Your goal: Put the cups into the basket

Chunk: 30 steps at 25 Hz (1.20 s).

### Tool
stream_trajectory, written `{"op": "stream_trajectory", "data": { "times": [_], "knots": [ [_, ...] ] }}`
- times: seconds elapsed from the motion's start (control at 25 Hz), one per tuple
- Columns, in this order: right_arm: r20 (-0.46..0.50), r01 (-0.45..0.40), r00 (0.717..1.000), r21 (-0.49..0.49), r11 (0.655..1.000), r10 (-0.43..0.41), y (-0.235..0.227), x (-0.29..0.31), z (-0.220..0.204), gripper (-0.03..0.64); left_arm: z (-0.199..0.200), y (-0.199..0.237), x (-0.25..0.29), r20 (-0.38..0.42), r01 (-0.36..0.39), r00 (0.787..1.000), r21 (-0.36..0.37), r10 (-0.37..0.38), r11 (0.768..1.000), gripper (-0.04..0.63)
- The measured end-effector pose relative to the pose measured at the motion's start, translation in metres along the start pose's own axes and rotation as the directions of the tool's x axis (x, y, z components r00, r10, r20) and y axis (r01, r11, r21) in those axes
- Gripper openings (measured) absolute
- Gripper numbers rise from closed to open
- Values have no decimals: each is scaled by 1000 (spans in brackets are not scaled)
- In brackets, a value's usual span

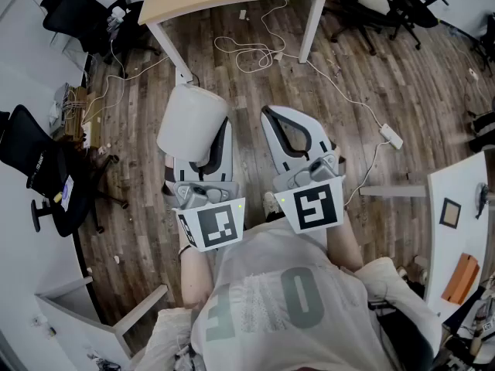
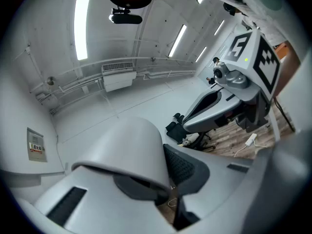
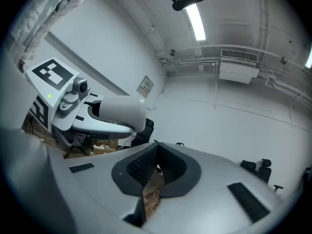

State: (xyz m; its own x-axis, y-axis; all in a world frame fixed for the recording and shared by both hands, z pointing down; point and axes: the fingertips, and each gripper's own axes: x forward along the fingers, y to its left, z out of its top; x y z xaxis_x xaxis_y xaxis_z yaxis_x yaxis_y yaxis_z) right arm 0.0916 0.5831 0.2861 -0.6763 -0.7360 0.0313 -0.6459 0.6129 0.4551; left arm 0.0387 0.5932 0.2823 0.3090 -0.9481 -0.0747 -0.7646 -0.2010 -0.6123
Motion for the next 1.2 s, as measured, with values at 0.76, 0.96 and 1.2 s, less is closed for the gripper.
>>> {"op": "stream_trajectory", "data": {
  "times": [0.76, 0.96, 1.2],
  "knots": [
    [-74, -30, 997, 24, 999, 32, -26, 27, -49, -2, -33, 10, 48, -54, -12, 998, -21, 11, 1000, 57],
    [-101, -32, 994, 20, 999, 34, -39, 45, -62, -2, -42, 17, 73, -82, -16, 997, -15, 15, 1000, 57],
    [-104, -42, 994, -12, 999, 40, -57, 88, -74, -2, -66, 34, 120, -60, -22, 998, -60, 18, 998, 57]
  ]
}}
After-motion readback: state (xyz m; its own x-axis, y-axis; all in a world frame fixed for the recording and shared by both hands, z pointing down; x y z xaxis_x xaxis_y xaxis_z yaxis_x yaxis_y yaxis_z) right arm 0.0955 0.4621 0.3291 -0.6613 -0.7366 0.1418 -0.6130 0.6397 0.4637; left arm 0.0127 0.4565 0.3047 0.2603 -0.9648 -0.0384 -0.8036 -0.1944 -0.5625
